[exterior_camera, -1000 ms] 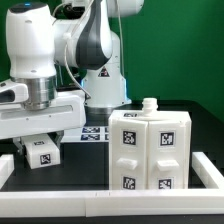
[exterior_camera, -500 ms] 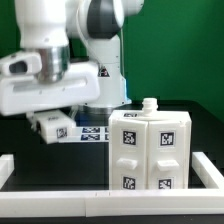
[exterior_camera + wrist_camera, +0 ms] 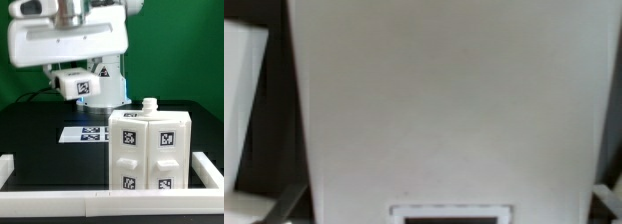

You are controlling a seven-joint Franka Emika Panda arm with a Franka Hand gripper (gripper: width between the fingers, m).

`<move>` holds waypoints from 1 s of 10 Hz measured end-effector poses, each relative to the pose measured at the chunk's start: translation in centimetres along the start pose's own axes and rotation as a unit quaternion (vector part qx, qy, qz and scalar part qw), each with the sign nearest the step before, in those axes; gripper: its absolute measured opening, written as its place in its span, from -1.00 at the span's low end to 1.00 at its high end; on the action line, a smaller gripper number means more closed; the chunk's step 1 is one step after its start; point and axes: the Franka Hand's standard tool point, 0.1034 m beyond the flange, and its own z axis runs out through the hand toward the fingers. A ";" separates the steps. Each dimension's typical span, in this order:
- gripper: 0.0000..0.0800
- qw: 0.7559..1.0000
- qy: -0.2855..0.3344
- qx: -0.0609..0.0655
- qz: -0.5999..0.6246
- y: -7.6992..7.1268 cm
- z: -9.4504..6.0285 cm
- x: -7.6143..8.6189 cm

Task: Assemble cabinet

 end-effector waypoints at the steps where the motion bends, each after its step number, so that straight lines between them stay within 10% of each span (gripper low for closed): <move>1: 0.36 1.000 0.004 -0.003 -0.004 0.0 0.6 0.2; 6: 0.36 1.000 0.002 -0.002 -0.004 -0.1 0.7 0.2; 10: 0.36 0.999 0.020 -0.009 -0.026 -2.5 -1.0 4.4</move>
Offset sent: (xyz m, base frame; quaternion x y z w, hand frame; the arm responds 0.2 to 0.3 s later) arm 0.0000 0.0000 0.0000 0.0000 0.0000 0.0000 1.0000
